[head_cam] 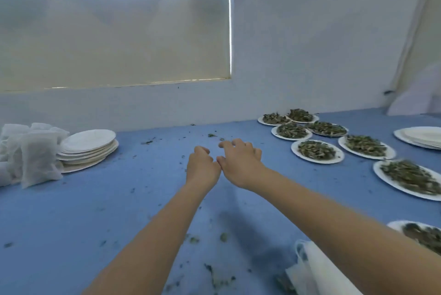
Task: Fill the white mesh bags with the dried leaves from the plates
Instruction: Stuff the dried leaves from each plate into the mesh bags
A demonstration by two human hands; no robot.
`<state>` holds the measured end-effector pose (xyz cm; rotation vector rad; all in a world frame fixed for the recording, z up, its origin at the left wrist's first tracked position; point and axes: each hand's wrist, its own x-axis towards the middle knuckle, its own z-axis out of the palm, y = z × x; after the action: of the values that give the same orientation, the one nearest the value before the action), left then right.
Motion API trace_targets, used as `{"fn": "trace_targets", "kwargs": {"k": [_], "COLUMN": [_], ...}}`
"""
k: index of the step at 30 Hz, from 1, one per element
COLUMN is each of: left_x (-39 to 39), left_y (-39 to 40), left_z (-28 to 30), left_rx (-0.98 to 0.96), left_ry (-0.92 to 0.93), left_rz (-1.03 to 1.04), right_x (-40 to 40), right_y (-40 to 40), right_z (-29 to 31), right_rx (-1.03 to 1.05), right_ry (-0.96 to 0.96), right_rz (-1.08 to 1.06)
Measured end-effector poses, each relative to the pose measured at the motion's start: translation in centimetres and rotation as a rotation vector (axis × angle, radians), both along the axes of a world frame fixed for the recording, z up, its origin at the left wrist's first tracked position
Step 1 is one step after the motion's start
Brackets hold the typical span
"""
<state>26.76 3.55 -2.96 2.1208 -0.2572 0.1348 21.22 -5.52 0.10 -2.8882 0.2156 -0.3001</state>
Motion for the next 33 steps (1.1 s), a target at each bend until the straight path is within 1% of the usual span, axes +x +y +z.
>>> {"fn": "trace_targets", "kwargs": {"k": [4,8,12,16,19,23,25,30,33], "left_x": [-2.5,-3.4,-2.5,0.1,2.1,3.9,4.0,3.3,2.2], "left_y": [-10.2,-18.2,-23.9,-27.1,-28.8,-30.5,-30.6,-28.5,-25.4], "left_z": [-1.0,-2.1,-2.7,-3.4,-3.8,-4.0,-4.1,-3.6,-3.3], "left_rx": [0.007,0.067,0.138,0.172,0.187,0.143,0.12,0.081,0.066], "left_ry": [0.068,0.127,0.118,0.133,0.188,0.347,0.387,0.383,0.353], "left_rz": [-0.174,-0.272,-0.286,-0.271,-0.251,-0.223,-0.215,-0.217,-0.207], "right_x": [-3.7,-5.1,-4.3,-2.7,-1.2,0.5,1.0,0.8,0.2], "right_y": [-9.4,-17.5,-24.0,-28.3,-29.7,-29.7,-29.8,-28.0,-25.3], "right_z": [-0.1,-1.3,-3.3,-5.3,-6.3,-6.9,-7.0,-6.5,-5.9], "right_rx": [0.03,0.09,0.179,0.303,0.32,0.319,0.3,0.286,0.377], "right_ry": [0.084,0.14,0.166,0.223,0.209,0.156,0.134,0.126,0.101], "right_rz": [-0.166,-0.302,-0.402,-0.519,-0.576,-0.627,-0.66,-0.674,-0.618]}}
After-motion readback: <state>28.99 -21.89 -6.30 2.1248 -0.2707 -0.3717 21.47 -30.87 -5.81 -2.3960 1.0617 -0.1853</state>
